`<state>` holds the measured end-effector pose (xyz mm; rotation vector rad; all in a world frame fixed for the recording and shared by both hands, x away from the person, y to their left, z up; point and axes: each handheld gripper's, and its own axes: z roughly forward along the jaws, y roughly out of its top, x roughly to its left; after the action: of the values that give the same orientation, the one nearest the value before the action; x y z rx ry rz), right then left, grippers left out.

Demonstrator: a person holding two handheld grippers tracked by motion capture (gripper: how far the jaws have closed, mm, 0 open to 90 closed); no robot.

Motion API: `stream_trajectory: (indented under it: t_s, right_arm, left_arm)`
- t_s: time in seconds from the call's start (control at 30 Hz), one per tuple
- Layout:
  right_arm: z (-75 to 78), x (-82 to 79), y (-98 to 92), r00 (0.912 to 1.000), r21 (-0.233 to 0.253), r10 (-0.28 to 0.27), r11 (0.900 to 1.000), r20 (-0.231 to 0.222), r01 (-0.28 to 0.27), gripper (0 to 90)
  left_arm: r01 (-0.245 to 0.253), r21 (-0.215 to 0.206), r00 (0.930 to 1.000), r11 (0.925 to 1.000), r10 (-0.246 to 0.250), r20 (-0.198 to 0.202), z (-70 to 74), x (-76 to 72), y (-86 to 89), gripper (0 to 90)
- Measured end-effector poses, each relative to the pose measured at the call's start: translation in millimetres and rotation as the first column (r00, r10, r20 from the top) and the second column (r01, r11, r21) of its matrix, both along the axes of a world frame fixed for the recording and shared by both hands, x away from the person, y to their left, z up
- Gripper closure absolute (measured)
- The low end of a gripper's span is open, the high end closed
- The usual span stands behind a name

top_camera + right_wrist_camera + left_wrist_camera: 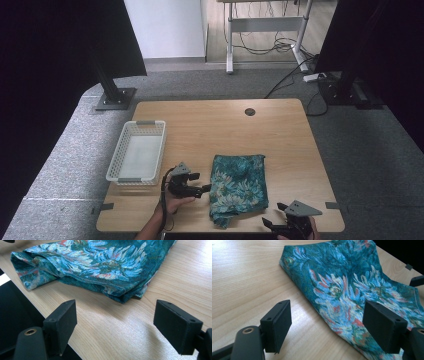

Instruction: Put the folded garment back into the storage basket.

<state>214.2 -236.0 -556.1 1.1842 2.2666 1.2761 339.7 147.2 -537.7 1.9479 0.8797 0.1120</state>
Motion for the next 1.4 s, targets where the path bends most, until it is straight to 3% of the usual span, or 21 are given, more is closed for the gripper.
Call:
stream_trajectory:
  t_s: [1.4]
  right_arm:
    - [-0.3, -2.1, -4.9, 0.9999, -0.007, -0.014, 1.000, 0.005, 0.014, 19.1]
  left_arm:
    - [-0.013, 0.003, 0.9998, 0.9999, 0.013, 0.014, 2.9, 59.8, -25.0, 22.7]
